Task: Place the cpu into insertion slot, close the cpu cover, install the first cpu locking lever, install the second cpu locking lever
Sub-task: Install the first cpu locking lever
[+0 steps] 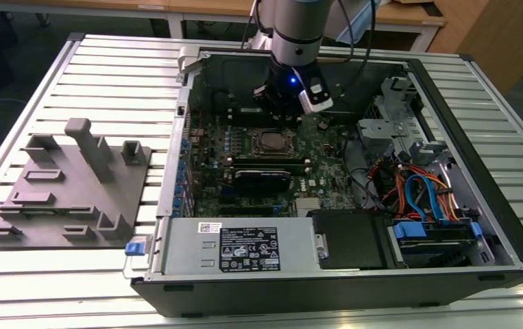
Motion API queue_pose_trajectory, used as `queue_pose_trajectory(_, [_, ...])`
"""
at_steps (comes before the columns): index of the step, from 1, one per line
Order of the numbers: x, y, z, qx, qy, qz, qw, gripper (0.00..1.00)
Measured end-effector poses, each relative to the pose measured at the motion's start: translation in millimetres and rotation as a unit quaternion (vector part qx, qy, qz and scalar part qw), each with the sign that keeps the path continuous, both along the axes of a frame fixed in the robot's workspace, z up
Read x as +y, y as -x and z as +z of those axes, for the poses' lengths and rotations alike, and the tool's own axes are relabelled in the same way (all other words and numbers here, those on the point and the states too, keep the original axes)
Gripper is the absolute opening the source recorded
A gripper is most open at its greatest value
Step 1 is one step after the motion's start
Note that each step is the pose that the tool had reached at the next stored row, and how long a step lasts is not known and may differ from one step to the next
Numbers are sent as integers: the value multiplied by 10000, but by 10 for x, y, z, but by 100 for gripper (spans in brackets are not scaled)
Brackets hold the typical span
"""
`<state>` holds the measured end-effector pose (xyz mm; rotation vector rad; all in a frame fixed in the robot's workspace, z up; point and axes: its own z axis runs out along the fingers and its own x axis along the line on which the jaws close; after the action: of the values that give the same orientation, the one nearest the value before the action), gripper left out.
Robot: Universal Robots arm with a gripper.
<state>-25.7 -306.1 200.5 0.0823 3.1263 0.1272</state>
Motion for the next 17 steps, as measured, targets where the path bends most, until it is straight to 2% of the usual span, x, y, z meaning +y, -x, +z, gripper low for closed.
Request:
queue_pose_trajectory(5, [0, 0, 7, 1, 2, 0, 10000, 10])
queue_pose_trajectory(11, [0, 0, -5, 1, 65, 0, 10000, 10])
queue_pose_trajectory(17, [0, 0, -23, 2, 159, 0, 9999, 10])
